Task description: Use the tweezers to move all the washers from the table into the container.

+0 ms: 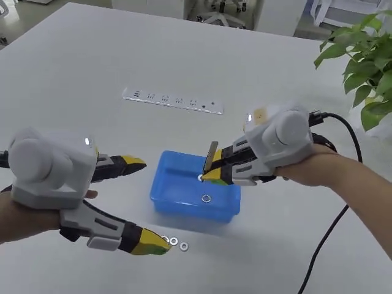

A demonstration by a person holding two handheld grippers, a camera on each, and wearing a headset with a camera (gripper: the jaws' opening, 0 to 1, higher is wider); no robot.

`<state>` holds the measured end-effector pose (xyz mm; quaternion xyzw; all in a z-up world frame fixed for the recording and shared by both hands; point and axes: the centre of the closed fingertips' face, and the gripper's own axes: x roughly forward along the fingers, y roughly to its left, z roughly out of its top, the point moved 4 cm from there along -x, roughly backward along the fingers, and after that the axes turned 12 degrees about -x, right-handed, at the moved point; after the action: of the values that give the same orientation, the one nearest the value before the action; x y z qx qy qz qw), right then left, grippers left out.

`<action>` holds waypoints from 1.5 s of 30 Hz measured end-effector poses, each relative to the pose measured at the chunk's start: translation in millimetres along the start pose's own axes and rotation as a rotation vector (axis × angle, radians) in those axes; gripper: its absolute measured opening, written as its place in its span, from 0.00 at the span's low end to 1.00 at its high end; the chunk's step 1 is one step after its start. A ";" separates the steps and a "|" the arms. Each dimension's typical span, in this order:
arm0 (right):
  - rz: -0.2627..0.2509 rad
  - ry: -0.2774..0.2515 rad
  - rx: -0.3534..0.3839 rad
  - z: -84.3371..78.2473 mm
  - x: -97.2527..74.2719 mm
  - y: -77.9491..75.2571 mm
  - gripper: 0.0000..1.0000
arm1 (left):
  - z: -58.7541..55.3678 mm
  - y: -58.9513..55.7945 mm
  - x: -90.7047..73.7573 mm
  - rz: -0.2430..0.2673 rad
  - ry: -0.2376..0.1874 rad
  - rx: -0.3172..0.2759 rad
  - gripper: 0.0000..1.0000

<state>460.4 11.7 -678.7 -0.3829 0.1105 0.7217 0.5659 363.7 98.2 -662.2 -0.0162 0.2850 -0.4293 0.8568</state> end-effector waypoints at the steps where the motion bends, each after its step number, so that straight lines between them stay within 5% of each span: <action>1: 0.002 -0.001 0.001 -0.9 1.9 -0.1 0.09 | 0.4 0.9 0.4 0.000 -0.001 -0.001 0.99; 23: 0.063 0.013 0.024 -34.1 47.3 8.5 0.09 | 9.1 21.0 17.0 -0.004 -0.003 0.019 0.94; 34: 0.082 0.001 0.033 -41.3 55.3 10.6 0.09 | 14.9 35.4 37.8 -0.002 0.003 0.053 0.68; 45: 0.091 0.005 0.018 -41.6 55.0 10.7 0.09 | 25.5 43.6 58.0 -0.002 0.006 0.121 0.32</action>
<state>464.9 23.7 -747.3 -0.3742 0.1355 0.7449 0.5355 435.3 76.9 -680.2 0.0366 0.2613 -0.4466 0.8550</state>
